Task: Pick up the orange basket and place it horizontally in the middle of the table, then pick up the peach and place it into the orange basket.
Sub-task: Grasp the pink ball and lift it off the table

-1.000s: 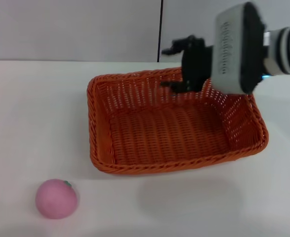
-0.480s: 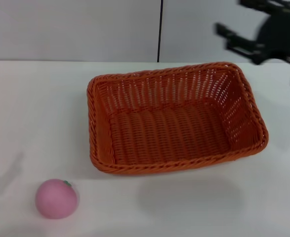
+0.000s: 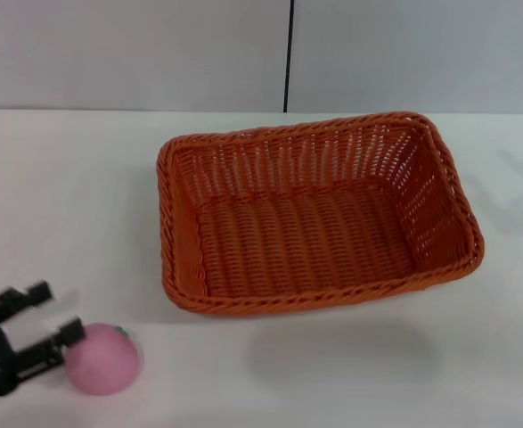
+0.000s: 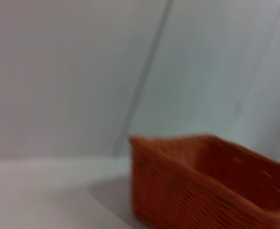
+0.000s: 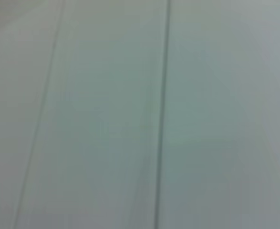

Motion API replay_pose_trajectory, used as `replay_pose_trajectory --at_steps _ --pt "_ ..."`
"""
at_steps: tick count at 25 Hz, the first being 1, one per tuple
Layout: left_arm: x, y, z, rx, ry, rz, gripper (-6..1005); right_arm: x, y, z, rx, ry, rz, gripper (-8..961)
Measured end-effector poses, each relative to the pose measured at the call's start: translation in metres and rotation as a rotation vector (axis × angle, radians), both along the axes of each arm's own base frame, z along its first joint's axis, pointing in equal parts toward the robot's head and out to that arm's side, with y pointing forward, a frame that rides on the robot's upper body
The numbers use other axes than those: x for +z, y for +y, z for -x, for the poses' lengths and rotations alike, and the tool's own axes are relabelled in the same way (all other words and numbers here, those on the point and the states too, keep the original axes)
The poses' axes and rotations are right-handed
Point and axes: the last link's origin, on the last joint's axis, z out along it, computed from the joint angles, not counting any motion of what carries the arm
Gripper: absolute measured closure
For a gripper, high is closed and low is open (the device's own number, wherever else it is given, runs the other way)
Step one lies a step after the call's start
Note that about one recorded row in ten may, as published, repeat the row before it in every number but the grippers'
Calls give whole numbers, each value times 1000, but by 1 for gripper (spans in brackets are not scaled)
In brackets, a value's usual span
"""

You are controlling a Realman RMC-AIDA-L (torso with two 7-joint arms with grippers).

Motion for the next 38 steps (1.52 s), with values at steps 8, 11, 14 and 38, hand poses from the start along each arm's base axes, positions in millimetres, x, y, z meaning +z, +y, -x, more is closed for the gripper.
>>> replay_pose_trajectory --at_steps 8,11,14,38 --pt "-21 10 -5 -36 54 188 250 7 -13 -15 -15 57 -30 275" --pt "-33 13 -3 -29 102 213 251 7 -14 -17 -22 64 -29 275" --pt "-38 13 0 -10 127 222 252 6 -14 -18 -26 67 -28 275" --pt "-22 13 8 52 105 99 603 5 -10 -25 -56 86 -32 275"
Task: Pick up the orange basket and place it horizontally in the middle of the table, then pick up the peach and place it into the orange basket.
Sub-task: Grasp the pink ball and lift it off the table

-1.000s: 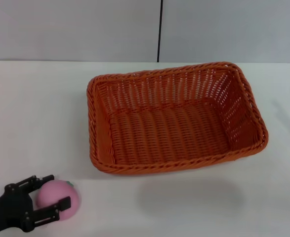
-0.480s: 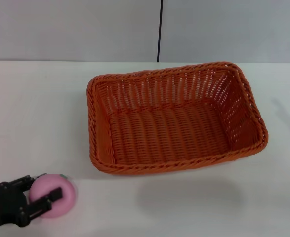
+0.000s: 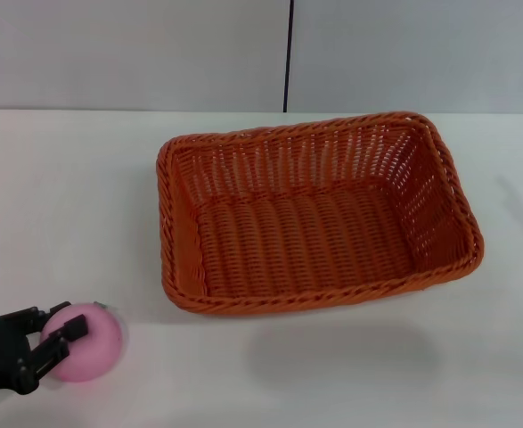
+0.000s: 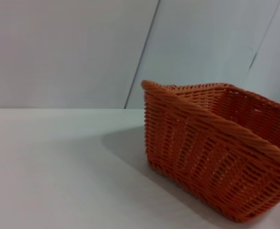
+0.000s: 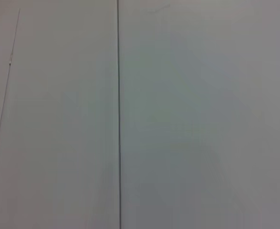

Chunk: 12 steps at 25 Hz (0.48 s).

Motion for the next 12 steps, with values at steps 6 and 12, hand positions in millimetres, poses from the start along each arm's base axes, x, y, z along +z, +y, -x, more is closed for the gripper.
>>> replay_pose_trajectory --at_steps 6,12 --pt "0 0 -1 -6 -3 4 737 0 1 0 -3 -2 0 273" --pt "5 1 -4 -12 -35 -17 761 -2 2 -1 -7 9 6 274"
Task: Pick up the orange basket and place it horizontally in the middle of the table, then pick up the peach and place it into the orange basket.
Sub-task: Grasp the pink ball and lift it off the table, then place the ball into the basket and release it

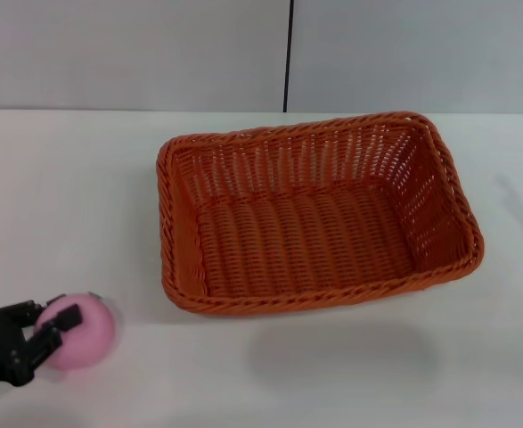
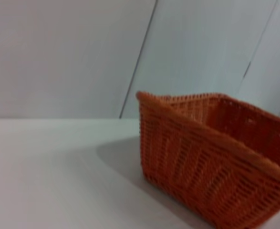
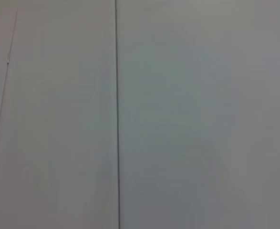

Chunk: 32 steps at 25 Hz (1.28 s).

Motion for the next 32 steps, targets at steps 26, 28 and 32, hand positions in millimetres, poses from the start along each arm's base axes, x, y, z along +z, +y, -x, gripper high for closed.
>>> replay_pose_trajectory --at_steps 26,28,32 --pt "-48 97 -137 -533 -285 29 951 -17 -2 0 36 87 42 274" --pt "-54 101 -143 -542 -282 40 952 -19 -3 1 42 94 47 274" --pt "-77 117 -157 -517 -239 66 954 -20 -6 1 50 100 44 273"
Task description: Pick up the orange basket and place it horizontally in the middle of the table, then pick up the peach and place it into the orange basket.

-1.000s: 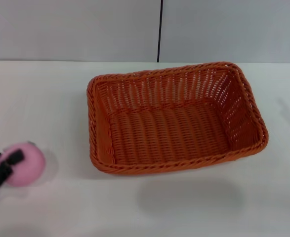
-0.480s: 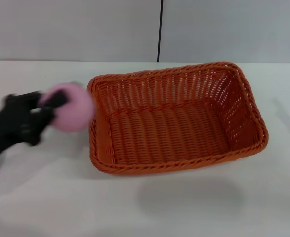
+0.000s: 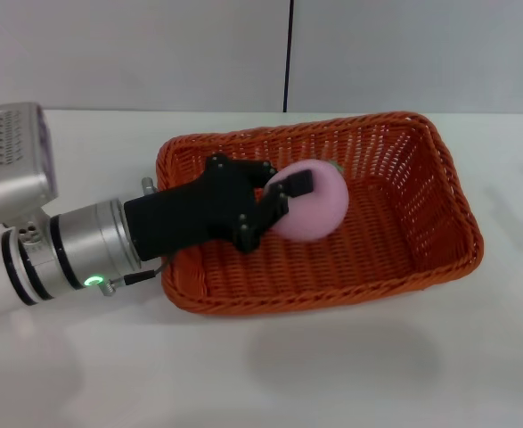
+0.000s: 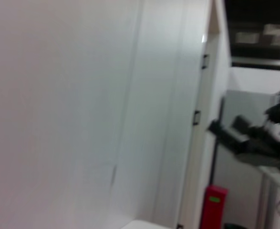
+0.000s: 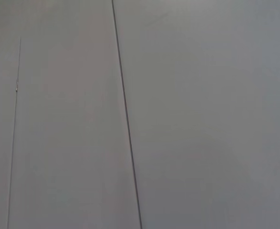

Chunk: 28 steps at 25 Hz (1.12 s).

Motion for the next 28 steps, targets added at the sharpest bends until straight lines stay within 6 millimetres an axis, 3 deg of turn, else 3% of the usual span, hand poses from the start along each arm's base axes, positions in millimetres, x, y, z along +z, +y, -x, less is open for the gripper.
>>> replay_pose_trajectory --at_steps 3,11,12,16,19,25,27,28 --pt "-6 8 6 97 11 -33 938 -1 -2 -1 -2 8 3 273" --pt "1 4 20 144 9 -84 868 -2 -4 -4 -20 20 1 274" --pt "4 -1 30 166 16 -98 812 -1 -5 -5 -27 22 -6 274" --pt "6 -4 35 173 21 -109 586 2 -8 -9 -44 30 -23 273" --pt "18 -15 49 200 5 -153 476 5 -14 -17 -77 53 -50 273" --pt "60 -32 86 313 -31 -380 239 14 -39 -48 -258 92 -187 274" --pt "79 -45 107 385 -23 -538 222 13 -51 -62 -369 99 -262 273" --pt "79 -45 107 385 -23 -538 214 13 -51 -62 -369 99 -262 273"
